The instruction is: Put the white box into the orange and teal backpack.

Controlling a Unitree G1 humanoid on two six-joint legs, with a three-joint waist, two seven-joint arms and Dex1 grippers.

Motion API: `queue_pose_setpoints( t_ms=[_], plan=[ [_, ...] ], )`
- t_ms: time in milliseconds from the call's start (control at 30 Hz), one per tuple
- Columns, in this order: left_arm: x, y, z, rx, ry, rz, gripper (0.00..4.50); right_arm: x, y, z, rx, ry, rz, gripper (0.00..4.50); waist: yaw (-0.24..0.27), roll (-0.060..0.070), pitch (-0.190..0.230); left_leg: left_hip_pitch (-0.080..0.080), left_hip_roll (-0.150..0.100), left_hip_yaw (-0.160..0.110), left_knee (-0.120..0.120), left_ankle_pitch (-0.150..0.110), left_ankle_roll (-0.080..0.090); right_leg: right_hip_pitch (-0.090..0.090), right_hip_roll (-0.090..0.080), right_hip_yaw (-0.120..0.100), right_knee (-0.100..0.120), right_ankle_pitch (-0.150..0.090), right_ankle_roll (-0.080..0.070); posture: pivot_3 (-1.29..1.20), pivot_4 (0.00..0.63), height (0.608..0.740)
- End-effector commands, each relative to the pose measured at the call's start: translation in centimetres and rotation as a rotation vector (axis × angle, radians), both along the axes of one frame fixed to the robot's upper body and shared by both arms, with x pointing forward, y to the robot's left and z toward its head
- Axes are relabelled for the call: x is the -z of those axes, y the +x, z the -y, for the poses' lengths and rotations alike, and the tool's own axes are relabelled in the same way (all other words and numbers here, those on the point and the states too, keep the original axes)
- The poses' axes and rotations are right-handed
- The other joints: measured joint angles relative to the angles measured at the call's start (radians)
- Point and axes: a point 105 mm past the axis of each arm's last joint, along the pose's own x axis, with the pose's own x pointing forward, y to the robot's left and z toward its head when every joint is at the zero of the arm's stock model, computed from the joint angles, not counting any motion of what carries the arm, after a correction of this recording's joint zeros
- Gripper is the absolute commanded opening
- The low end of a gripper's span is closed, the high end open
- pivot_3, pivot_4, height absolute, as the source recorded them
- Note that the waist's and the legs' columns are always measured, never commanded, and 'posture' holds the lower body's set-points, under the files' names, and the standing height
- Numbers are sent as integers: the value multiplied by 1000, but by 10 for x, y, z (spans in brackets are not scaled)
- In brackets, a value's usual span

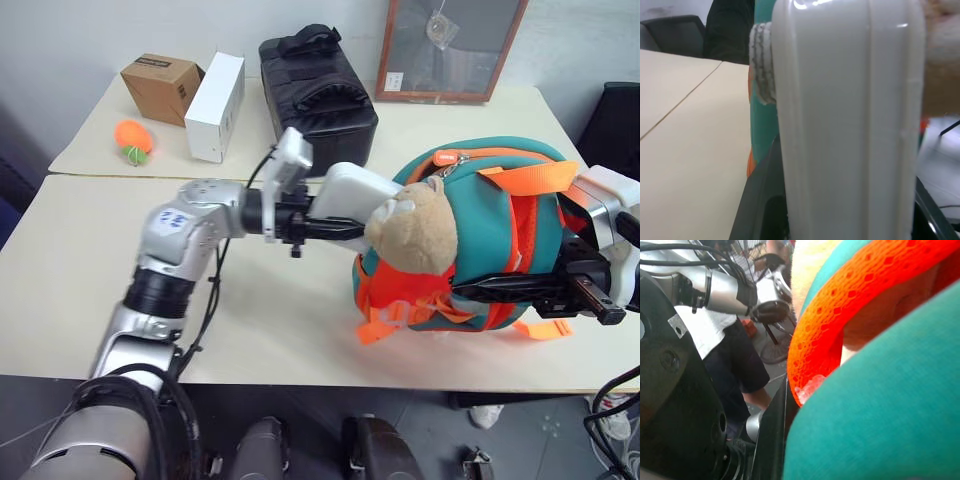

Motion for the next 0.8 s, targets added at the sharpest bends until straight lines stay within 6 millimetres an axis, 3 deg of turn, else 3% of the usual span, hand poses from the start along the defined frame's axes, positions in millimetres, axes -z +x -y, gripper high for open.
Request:
queue_pose_setpoints(
  t_ms=[33,200,300,500,633,733,800],
  plan=[
    [-5,2,35,-8,-21,62,1315,-5,-6,-8,-31,10,51,9,0,0,0,-1,0,0,0,0,0,0,0,0,0,0,0,0,150,740],
    [10,13,62,-98,-13,10,1315,-4,-3,-11,-13,22,55,9,-2,0,0,-1,0,0,0,0,1,0,0,0,0,0,1,0,150,740],
    [8,11,50,-105,-30,-17,2214,-1,2,-11,13,22,55,0,-5,0,0,0,1,0,0,1,0,0,1,0,1,0,0,0,150,740],
    [-7,-12,-13,-113,-47,29,3929,8,2,-13,18,18,42,0,-24,0,0,1,2,-1,-3,3,-3,-1,1,0,3,0,0,0,150,740],
    [-23,-36,-59,-93,-58,40,3929,13,5,-17,30,13,40,0,-30,0,0,2,2,-1,-2,3,-3,-1,1,0,4,0,-1,0,150,740],
    [-41,-49,-81,-87,-73,39,3929,16,8,-18,39,6,41,0,-24,0,0,2,1,-2,-1,3,-3,0,1,-1,4,0,-1,0,150,740],
    [-56,-57,-84,-77,-110,37,3929,18,9,-19,38,4,41,0,-20,0,0,1,0,-3,-1,3,-3,0,0,-1,3,0,-1,0,150,740]
  ],
)
